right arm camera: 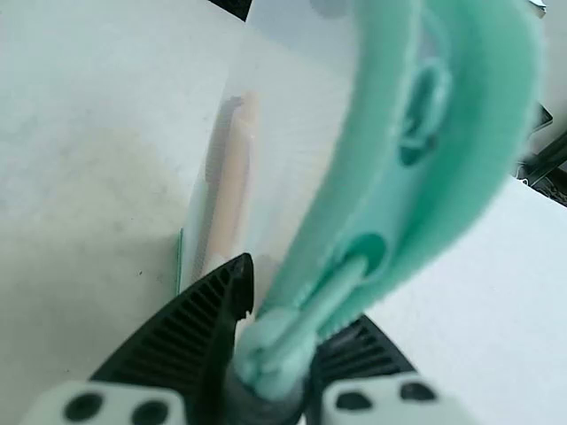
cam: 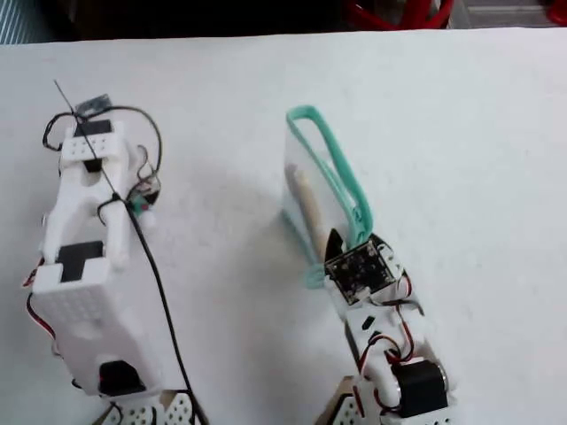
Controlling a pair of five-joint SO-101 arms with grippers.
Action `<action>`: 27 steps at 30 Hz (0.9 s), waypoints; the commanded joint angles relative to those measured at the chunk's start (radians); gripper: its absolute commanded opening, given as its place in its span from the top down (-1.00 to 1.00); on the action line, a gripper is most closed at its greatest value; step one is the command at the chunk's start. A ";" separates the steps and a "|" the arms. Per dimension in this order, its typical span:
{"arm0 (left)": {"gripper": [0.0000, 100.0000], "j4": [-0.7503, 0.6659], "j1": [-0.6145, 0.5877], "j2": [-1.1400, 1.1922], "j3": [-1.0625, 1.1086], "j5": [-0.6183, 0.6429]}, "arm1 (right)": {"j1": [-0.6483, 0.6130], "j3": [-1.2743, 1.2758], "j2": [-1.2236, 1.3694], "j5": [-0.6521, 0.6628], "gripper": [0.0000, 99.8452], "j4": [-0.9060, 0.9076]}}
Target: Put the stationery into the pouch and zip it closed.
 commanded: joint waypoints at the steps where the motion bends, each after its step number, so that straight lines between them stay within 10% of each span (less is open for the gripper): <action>1: 0.94 0.031 0.090 -0.183 -0.063 0.005 | 0.013 0.032 0.005 0.014 0.96 0.005; 16: 0.94 -0.209 0.506 -0.886 -0.058 -0.133 | 0.013 0.035 0.005 0.014 0.96 0.004; 27: 0.94 -0.480 0.802 -0.932 -0.057 -0.147 | 0.013 0.038 0.005 0.014 0.96 0.004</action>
